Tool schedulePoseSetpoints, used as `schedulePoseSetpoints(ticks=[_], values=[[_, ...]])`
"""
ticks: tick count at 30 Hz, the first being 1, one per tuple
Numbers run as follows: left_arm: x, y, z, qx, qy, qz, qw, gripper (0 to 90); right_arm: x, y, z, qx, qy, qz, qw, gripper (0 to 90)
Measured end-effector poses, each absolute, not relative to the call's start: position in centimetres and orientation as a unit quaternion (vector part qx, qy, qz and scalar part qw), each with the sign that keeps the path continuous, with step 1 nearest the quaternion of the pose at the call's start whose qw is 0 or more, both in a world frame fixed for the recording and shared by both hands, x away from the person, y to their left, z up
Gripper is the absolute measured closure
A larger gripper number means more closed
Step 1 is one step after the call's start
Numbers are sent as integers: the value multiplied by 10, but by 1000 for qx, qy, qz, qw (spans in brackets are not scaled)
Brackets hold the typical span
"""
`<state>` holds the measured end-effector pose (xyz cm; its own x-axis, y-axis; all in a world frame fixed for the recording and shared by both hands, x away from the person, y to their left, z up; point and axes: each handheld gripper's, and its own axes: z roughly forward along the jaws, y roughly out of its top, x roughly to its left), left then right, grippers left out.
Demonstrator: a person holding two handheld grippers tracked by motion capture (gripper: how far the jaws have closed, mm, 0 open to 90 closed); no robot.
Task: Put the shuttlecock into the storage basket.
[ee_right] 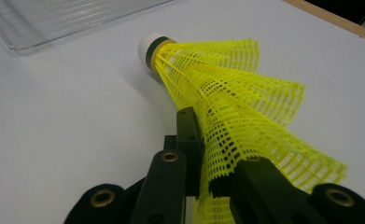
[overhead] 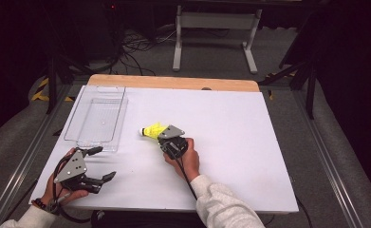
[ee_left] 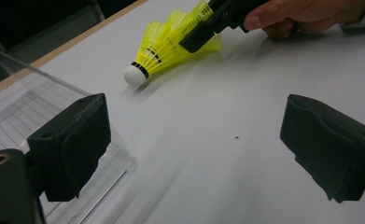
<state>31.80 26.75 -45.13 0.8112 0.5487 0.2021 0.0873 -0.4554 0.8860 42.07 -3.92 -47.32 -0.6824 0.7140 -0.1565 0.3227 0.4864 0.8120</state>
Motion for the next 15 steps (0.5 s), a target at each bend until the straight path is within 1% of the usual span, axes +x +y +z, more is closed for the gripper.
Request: schedulePoseSetpoints(ticks=[15], values=[[317, 268, -450, 817, 194, 241, 487, 95, 416, -44, -466, 306, 820, 421, 238, 867]])
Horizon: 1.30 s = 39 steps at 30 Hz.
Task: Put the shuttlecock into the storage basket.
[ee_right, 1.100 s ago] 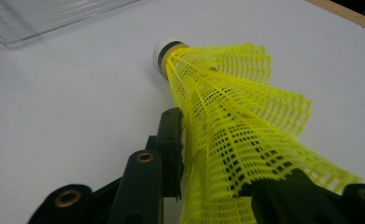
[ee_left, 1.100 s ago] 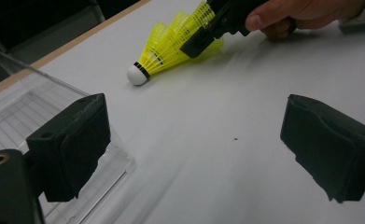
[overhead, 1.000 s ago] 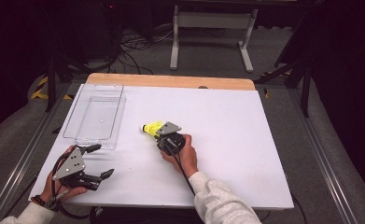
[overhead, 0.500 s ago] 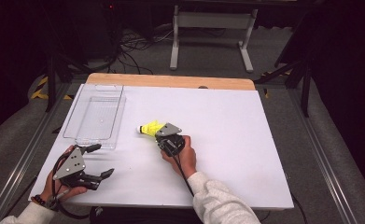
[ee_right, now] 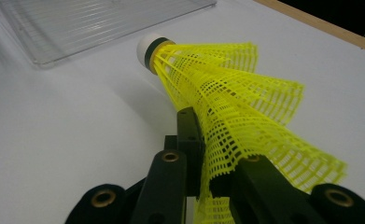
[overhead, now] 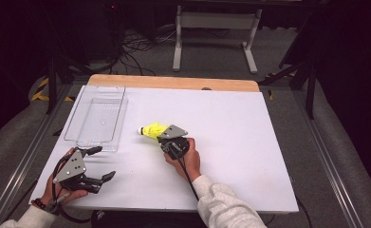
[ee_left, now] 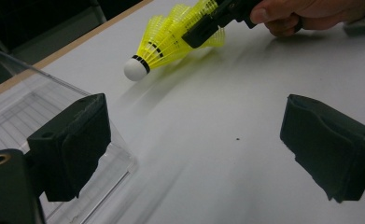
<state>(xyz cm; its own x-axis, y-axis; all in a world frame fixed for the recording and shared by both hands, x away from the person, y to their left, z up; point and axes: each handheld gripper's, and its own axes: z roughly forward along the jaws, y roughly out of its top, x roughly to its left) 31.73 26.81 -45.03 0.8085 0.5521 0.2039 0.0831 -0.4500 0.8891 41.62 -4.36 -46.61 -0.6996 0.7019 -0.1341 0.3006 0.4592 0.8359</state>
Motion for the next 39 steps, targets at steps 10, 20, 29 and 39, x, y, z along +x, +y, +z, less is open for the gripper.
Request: schedulePoseSetpoints(ticks=[10, 20, 29, 39], values=[[318, 270, -448, 811, 197, 245, 493, 95, 413, -46, -463, 293, 826, 422, 233, 867], [318, 270, -448, 812, 195, 247, 491, 94, 409, -54, -452, 284, 820, 432, 243, 869], [319, 271, -447, 812, 194, 249, 491, 93, 406, -63, -439, 279, 815, 445, 245, 870], [318, 272, -447, 809, 197, 250, 494, 92, 403, -64, -431, 273, 812, 455, 243, 870]])
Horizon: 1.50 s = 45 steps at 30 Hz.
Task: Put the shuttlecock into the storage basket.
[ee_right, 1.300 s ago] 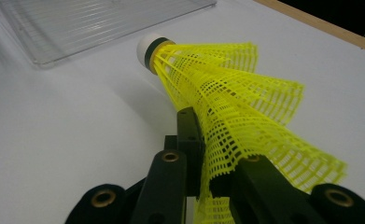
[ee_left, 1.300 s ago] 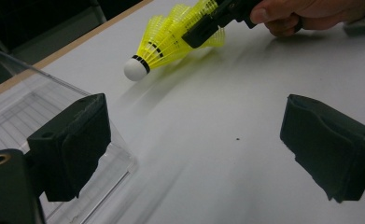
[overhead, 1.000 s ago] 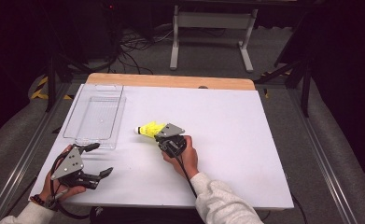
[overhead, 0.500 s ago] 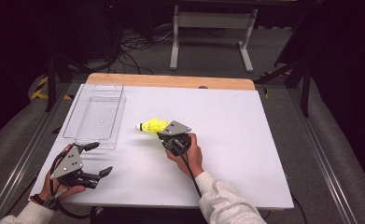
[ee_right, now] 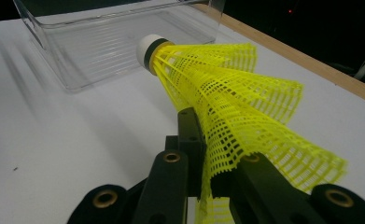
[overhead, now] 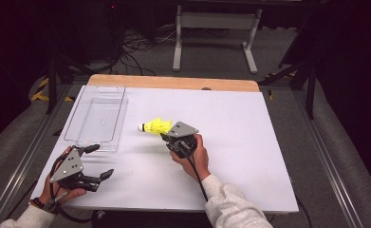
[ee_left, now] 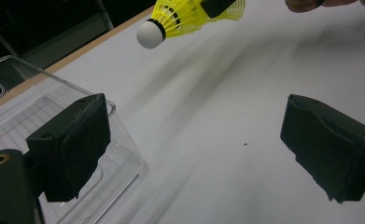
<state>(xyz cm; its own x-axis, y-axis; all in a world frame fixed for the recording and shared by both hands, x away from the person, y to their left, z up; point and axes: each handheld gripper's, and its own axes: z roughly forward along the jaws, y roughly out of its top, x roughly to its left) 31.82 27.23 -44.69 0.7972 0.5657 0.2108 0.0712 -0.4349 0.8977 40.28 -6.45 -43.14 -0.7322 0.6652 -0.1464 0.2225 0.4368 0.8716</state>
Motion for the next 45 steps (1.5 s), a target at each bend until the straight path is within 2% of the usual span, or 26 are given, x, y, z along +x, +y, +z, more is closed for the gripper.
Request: schedulePoseSetpoints(ticks=[28, 45], values=[[319, 272, -448, 809, 201, 247, 495, 91, 420, -55, -394, 256, 802, 475, 255, 873], [319, 273, -448, 806, 204, 246, 498, 88, 427, -46, -389, 249, 805, 477, 250, 872]])
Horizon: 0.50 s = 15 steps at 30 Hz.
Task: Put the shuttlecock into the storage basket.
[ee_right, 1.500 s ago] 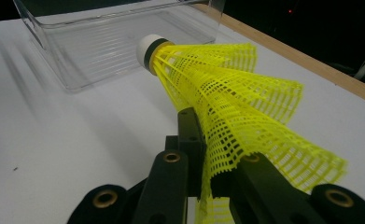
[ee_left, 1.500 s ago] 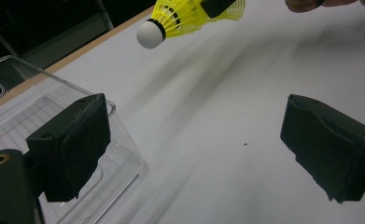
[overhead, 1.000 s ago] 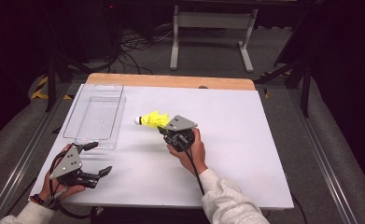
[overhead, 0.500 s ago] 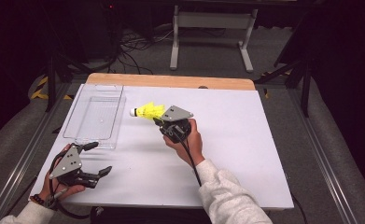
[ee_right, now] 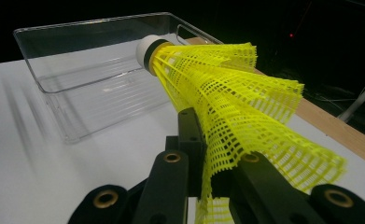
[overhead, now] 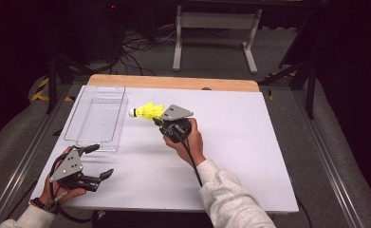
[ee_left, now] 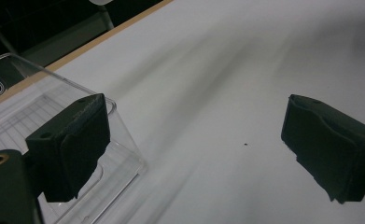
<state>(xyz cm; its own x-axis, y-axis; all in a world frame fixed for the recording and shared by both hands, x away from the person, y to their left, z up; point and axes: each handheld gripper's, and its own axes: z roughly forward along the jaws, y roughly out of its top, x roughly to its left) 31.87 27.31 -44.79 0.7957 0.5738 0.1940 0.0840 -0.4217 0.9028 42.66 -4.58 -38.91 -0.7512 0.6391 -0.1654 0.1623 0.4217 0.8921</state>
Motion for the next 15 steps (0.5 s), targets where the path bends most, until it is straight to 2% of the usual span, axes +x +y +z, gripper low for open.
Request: schedulePoseSetpoints(ticks=[15], values=[[318, 276, -447, 804, 207, 250, 498, 88, 426, -34, -391, 237, 812, 475, 244, 873]])
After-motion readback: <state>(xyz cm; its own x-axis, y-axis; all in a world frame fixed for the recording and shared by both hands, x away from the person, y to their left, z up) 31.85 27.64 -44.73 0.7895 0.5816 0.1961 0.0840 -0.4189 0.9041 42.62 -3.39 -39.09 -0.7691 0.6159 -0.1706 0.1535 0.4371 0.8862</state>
